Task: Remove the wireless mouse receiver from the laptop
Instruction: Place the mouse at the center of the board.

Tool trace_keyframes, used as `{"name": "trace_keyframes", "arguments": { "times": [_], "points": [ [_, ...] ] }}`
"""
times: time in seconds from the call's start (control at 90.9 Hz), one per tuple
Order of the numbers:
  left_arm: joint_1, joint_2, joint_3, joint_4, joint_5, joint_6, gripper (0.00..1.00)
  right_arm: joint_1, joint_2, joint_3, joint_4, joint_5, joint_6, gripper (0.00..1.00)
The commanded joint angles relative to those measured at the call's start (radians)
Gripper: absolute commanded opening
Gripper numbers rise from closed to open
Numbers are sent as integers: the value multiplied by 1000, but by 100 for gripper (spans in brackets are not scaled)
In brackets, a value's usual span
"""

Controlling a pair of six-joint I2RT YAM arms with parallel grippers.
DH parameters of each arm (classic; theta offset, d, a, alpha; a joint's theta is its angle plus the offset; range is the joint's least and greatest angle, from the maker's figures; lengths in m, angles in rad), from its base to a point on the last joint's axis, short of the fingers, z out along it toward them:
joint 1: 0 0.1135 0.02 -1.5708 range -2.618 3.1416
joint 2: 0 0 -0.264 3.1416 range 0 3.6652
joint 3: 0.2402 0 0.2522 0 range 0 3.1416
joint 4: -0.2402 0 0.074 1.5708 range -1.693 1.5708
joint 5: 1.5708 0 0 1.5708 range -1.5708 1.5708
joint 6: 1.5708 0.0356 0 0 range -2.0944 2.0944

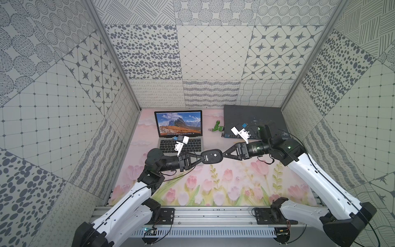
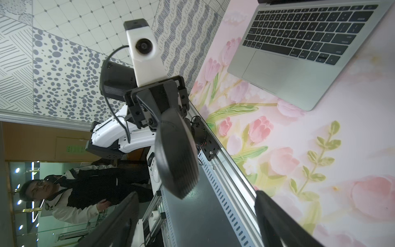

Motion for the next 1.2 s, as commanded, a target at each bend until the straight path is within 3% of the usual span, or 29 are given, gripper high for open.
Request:
{"name": "trace_keyframes", "arguments": {
  "times": [0.0, 0.165, 0.385, 0.583, 0.781, 1.188],
  "points": [
    [-8, 96, 44, 104, 19, 186, 0, -2, -21, 30, 46, -73, 30, 88],
    [-19, 196, 54, 310, 99, 140, 0, -2, -25, 27, 52, -70, 23, 89],
    [-30, 234, 36, 390, 103, 54, 0, -2, -67, -29, 52, 65, -100, 90],
    [-46, 295, 13, 502, 105, -46, 0, 35, -29, -35, 77, 85, -141, 88],
    [-48, 344, -11, 650, 112, -151, 0, 86, -8, -33, 89, 130, -199, 76],
    [-55, 343, -32, 663, 105, -160, 0, 116, 43, -42, 127, 142, -206, 53]
  ]
}}
